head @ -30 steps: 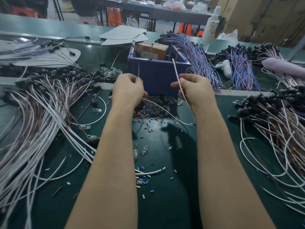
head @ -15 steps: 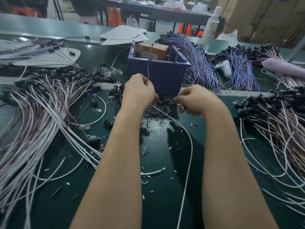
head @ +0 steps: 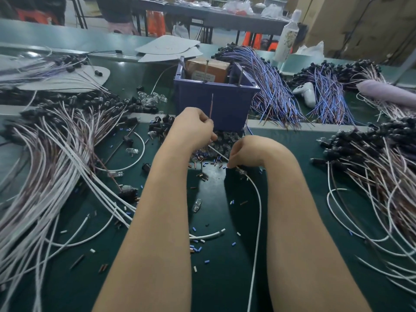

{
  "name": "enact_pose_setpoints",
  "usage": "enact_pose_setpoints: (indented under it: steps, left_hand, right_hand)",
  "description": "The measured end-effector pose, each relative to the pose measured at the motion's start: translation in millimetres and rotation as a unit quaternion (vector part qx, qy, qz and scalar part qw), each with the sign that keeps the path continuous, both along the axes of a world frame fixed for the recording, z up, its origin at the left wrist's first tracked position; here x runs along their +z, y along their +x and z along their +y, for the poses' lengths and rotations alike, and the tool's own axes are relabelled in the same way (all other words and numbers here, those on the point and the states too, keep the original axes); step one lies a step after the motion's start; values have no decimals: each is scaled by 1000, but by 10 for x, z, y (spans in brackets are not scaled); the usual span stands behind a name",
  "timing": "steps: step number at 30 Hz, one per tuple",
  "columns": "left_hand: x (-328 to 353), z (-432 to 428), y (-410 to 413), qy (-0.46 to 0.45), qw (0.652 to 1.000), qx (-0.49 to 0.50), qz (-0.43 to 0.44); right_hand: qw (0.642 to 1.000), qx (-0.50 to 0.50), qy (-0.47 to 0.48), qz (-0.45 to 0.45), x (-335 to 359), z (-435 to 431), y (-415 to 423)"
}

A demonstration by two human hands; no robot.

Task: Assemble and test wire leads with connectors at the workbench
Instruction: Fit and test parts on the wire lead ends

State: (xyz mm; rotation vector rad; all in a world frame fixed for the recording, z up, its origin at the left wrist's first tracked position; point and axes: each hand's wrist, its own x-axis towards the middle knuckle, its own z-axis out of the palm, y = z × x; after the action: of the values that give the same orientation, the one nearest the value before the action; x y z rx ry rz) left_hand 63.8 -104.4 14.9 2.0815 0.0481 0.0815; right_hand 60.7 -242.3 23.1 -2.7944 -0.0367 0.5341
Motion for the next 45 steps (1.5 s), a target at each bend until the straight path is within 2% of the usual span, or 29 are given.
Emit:
enact_pose_setpoints:
  steps: [7,9,12,14,17,20,21,22,23,26,28,30,32,36,38,39,40,41,45]
  left_hand:
    - [74,-83,-95,109,986,-116,53]
    - [62,-115,-116,112,979,-150,83]
    - [13,-110,-116,104,977,-159,102]
    - [-14,-99,-105,82,982,-148,88]
    - [-42,-78,-74,43,993,-102,46]
    - [-55,-52,-47,25,997,-72,28]
    - [-62,-49,-43,21,997,-73,30]
    - [-68,-53,-39,18,996,-77,32]
    - [-77,-60,-35,19,996,-81,34]
    - [-110,-83,-32,33,995,-84,48]
    - [-128,-89,-34,46,994,-84,57]
    - [-130,-92,-38,57,993,-84,58]
    - [-121,-94,-48,70,993,-78,63]
    - [-119,-91,-54,94,989,-78,78]
    - [-118,-88,-55,100,988,-79,82]
    - [-115,-87,-54,101,988,-78,83]
    - [-108,-84,-54,100,989,-74,79]
    - [-97,-78,-50,97,991,-66,70]
    - [-3,-48,-19,17,1000,12,-11]
  right_hand:
    - [999,-14,24,-19,-91,30,52]
    - [999,-14,40,-31,-92,-8,63]
    - [987,-27,144,-60,-75,-82,78]
    - [960,-50,266,-65,-60,-106,77]
    - [891,-87,445,-35,15,-95,50]
    - [815,-52,577,-1,161,-129,-32]
    - [801,-25,598,3,208,-145,-66]
    - [801,6,599,1,249,-150,-105]
    - [816,35,577,-14,281,-144,-133]
    - [894,60,420,-143,408,-95,-182]
    - [895,50,379,-231,497,-90,-200]
    - [862,30,408,-298,577,-84,-246]
    - [813,-6,466,-350,636,-81,-281]
    - [667,-66,635,-384,681,-65,-275]
    - [624,-85,664,-402,676,-61,-257]
    - [615,-102,670,-404,662,-63,-232]
    - [622,-124,665,-394,638,-64,-203]
    - [646,-151,648,-374,602,-67,-166]
    - [797,-211,515,-233,375,-30,-12]
